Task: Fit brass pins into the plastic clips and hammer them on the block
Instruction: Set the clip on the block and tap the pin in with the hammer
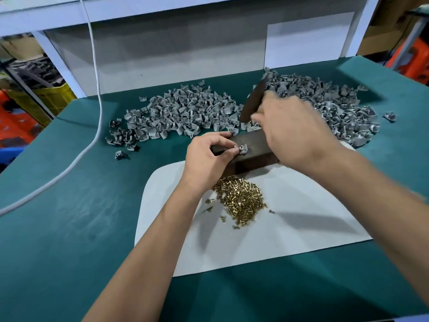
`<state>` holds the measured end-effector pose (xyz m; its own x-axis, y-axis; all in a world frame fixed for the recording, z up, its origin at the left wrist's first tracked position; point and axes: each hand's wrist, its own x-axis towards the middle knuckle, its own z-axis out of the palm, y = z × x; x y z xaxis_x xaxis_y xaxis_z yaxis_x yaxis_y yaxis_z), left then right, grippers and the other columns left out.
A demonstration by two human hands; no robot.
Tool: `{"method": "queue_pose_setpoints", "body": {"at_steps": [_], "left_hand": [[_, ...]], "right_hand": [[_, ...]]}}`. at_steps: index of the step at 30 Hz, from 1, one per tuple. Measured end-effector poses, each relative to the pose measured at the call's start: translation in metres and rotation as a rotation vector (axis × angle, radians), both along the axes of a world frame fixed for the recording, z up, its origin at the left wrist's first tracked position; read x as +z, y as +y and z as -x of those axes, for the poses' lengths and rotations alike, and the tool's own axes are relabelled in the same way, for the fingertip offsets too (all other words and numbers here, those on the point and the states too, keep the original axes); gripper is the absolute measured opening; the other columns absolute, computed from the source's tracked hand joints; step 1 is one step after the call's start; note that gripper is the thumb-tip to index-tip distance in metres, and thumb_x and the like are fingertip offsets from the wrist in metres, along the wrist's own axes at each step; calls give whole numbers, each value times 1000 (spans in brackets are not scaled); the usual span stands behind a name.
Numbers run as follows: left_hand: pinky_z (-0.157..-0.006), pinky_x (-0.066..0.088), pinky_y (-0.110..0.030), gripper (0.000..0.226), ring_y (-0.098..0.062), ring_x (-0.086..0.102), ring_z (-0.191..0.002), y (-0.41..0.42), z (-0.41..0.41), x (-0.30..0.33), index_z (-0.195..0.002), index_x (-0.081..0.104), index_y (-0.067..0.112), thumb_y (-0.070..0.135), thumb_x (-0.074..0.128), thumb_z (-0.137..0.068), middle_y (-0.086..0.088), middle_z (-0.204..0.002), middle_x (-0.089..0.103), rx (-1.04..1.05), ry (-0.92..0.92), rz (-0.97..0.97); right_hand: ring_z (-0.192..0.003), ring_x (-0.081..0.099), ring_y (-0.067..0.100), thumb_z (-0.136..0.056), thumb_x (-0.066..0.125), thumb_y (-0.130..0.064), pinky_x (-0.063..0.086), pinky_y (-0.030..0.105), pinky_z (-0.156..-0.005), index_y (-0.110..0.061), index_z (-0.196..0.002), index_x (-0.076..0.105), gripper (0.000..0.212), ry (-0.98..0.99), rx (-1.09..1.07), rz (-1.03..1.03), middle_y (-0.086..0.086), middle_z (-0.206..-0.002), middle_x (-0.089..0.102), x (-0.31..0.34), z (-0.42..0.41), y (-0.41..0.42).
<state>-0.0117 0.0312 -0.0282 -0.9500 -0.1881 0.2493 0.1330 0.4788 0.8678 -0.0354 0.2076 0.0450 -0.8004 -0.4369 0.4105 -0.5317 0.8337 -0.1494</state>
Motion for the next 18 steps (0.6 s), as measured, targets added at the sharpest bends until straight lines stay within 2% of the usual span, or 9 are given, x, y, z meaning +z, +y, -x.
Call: {"method": "queue_pose_setpoints", "body": {"at_steps": [2, 4, 5, 8, 11, 13, 15, 18], "left_hand": [[-96, 50, -19, 6, -6, 66, -107, 1, -1, 0, -86, 81, 16, 10, 81, -85, 4, -119, 72, 10, 3, 2], [-92, 46, -9, 5, -7, 66, -105, 1, -2, 1, -86, 81, 13, 8, 81, -85, 0, -119, 72, -2, 16, 27], [-90, 45, -6, 4, -7, 66, -105, 1, -2, 1, -86, 81, 12, 8, 81, -85, -1, -119, 72, -4, 24, 44], [-92, 46, -12, 4, -6, 66, -106, 0, -2, 1, -85, 81, 14, 10, 81, -85, 1, -117, 72, -4, 15, 33], [-91, 42, -8, 14, -4, 65, -110, 2, -3, 0, -80, 80, 24, 11, 82, -83, 2, -118, 72, 16, 11, -6], [-88, 37, -2, 18, -2, 63, -113, 1, -2, 0, -78, 79, 30, 14, 83, -83, 4, -121, 71, 39, 18, -7], [-95, 37, -10, 15, -4, 60, -118, 0, -2, 1, -79, 80, 29, 15, 82, -84, 5, -125, 70, 51, 23, -23], [-110, 36, -30, 18, -5, 58, -123, 0, -3, 2, -77, 79, 29, 13, 81, -85, 5, -129, 69, 47, 19, -109]], "right_hand": [[-68, 60, 35, -106, 49, -27, 48, 39, -61, -15, -103, 48, 13, -103, 0, -35, 10, -84, 66, -9, -8, -5], [-75, 60, 37, -105, 49, -24, 45, 39, -64, -16, -101, 44, 10, -217, 1, -145, 13, -93, 68, -15, -8, -4], [-75, 57, 36, -105, 49, -24, 43, 39, -64, -17, -100, 43, 10, -205, 8, -185, 12, -93, 67, -14, -4, -2], [-75, 56, 32, -106, 48, -31, 45, 39, -65, -20, -103, 47, 12, -129, 58, -243, 3, -87, 59, -7, 2, 7], [-78, 65, 17, -102, 58, -34, 55, 36, -73, -23, -104, 62, 12, -260, 163, -127, -8, -88, 68, -6, 5, 27], [-68, 65, 1, -95, 70, -28, 52, 23, -65, -24, -96, 71, 4, -413, 232, -61, -15, -77, 70, -1, 9, 45], [-65, 63, -2, -87, 79, -24, 43, 12, -57, -29, -86, 75, 6, -496, 281, -89, -19, -71, 69, 2, 11, 62], [-66, 64, -3, -76, 81, -12, 45, 11, -58, -30, -79, 76, 19, -526, 270, -173, -21, -69, 70, -5, 8, 73]]}}
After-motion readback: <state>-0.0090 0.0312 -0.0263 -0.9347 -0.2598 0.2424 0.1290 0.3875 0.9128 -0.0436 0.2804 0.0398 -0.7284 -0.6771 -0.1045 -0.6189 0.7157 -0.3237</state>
